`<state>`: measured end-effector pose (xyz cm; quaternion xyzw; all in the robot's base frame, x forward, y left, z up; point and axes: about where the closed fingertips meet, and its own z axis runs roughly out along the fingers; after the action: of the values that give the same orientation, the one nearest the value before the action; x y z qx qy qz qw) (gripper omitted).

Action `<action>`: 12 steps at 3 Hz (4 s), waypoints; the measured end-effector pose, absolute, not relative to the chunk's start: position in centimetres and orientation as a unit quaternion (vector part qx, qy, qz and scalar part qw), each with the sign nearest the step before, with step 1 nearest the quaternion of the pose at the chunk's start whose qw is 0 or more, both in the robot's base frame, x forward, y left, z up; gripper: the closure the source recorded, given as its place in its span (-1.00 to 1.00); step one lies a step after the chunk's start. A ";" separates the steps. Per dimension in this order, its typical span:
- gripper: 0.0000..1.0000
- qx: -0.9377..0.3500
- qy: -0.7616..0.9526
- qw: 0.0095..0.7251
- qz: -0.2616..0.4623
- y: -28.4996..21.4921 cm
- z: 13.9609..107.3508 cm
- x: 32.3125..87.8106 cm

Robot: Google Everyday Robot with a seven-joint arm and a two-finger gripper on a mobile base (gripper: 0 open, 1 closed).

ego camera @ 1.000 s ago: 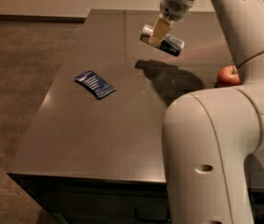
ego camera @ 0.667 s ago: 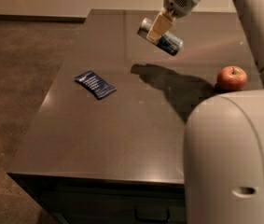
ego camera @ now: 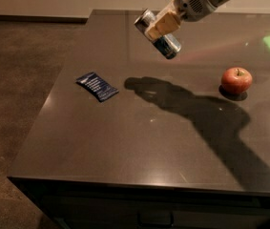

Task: Place redbull can upright

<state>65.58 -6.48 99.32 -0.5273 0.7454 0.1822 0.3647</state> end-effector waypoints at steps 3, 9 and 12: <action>1.00 -0.464 0.715 0.449 0.269 -3.9 94.2 61.9; 0.63 -0.361 0.610 0.596 0.377 -5.1 93.2 62.3; -0.74 -0.363 0.572 0.620 0.395 -5.5 92.1 61.8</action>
Offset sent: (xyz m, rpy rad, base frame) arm -0.0450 0.0238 -0.0649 0.2799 -0.0331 -0.0373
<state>61.79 -5.50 92.13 -0.3629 0.5721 0.3952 0.6204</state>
